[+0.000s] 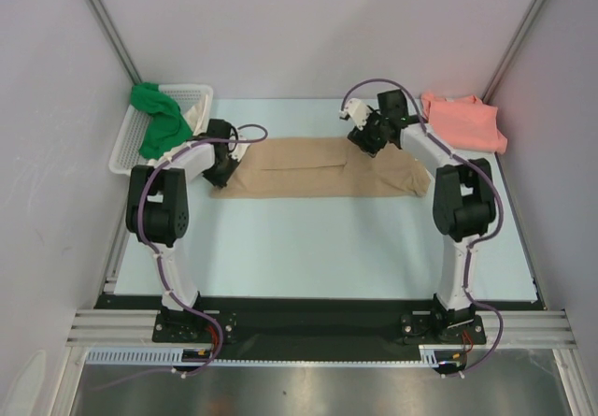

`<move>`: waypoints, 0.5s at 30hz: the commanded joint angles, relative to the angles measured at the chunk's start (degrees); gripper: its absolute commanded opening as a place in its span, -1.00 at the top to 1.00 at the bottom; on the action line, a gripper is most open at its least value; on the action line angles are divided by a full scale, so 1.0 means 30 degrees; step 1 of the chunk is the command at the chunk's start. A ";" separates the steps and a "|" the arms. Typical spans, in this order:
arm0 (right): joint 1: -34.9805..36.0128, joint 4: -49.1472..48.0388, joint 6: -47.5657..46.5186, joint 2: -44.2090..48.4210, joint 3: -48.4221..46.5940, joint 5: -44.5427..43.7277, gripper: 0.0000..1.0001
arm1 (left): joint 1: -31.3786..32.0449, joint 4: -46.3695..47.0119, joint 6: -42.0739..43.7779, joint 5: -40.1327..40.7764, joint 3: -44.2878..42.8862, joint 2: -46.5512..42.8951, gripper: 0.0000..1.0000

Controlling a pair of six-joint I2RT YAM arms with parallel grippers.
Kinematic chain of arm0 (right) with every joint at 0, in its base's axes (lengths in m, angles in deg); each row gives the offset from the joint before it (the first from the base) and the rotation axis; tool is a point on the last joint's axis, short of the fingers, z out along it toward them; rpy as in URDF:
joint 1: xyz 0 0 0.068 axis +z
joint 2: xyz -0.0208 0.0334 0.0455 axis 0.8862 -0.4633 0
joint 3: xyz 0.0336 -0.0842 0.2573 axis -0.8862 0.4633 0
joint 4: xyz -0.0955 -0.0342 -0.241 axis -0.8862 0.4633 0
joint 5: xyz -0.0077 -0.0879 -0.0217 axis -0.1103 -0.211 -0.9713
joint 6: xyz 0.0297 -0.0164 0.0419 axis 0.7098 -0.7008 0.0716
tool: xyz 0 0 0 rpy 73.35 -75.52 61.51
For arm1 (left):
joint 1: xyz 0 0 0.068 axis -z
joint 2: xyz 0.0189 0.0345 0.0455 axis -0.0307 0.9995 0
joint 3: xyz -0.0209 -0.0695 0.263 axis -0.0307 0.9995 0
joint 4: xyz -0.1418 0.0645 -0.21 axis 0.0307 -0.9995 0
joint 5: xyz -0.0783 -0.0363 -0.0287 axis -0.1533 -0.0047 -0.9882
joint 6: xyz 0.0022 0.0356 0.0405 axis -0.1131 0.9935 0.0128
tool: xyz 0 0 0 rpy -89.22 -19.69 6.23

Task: Fold and stack the t-shirts
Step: Fold the tshirt

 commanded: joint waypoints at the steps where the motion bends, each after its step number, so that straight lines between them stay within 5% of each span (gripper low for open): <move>1: -0.0708 -0.1370 0.2857 0.3527 0.1015 0.0109 -0.29 | 0.0199 -0.0371 0.0840 -0.0837 -0.0663 -0.1670 0.38; 7: -0.2431 0.1386 0.4883 0.4968 0.3416 0.1075 -0.26 | 0.0698 -0.1191 0.2366 -0.1631 -0.0839 -0.2375 0.32; 15: -0.6625 0.5395 0.4065 0.4327 0.4036 0.6671 -0.29 | 0.0640 -0.0756 0.2749 -0.0695 0.0184 -0.1204 0.37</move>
